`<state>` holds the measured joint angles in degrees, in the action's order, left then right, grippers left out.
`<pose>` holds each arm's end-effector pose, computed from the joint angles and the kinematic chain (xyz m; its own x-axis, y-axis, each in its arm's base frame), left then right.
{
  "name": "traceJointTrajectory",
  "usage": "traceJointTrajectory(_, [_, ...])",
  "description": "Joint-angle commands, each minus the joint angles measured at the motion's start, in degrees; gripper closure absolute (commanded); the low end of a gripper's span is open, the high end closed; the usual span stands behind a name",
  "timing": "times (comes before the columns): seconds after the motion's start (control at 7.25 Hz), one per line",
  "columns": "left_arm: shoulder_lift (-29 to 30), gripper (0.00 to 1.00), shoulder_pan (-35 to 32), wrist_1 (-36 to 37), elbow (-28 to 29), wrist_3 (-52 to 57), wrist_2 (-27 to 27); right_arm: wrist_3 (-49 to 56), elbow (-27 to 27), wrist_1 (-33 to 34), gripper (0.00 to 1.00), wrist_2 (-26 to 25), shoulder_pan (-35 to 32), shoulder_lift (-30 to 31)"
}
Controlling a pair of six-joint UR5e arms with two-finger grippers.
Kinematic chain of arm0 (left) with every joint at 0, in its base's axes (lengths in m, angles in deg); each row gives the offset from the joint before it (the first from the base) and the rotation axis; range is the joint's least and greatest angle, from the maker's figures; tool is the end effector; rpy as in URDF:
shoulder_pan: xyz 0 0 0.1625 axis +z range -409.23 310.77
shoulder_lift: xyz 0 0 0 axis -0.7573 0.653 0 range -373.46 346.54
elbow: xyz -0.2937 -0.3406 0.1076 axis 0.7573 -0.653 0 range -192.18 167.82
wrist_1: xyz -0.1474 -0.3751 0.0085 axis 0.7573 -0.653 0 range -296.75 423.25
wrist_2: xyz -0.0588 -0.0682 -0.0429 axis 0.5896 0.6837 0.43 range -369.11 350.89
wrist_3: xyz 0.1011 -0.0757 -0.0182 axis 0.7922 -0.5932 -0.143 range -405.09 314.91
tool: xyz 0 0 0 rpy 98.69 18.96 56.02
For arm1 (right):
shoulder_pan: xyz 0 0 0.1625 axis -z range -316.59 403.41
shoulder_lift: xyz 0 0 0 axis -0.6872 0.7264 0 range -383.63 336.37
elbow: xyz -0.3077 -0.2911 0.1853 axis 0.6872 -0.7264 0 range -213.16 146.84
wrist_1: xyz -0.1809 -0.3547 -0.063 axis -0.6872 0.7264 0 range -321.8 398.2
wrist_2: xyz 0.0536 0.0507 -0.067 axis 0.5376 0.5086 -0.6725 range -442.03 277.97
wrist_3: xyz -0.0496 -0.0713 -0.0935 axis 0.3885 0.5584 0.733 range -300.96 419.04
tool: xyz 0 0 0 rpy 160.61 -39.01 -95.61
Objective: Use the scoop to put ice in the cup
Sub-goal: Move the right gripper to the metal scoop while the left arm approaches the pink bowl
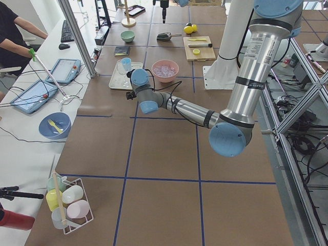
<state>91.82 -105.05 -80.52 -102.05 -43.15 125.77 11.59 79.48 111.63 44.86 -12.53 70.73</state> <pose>0.3065 -0.5284 0.4487 0.2093 0.9523 -0.2221 -0.2094 0.2655 0.9411 -0.2140 -0.4180 0.5310 0.6567 0.0056 0.7541 -0.0358 0.9991 0.0238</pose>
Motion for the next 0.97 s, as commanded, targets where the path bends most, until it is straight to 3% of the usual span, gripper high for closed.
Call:
traceJointTrajectory(0.0, [1.84,0.00,6.83,-2.21,0.83,0.08,-0.05,-10.69,0.47,-10.95,0.00,-3.05,6.53,3.69])
traceJointTrajectory(0.14, [3.33,0.00,8.00,-2.21,0.75,0.00,-0.14,-12.48,0.21,-15.63,0.00,-3.23,7.86,7.55])
traceJointTrajectory(0.28, [4.22,0.00,8.18,-2.21,0.75,0.00,-0.14,-12.41,0.12,-16.11,0.00,-3.92,8.04,10.37])
traceJointTrajectory(0.83, [4.14,0.00,8.89,-2.21,0.83,-0.18,-0.58,-14.86,-4.01,-15.59,0.00,-7.45,13.40,8.74])
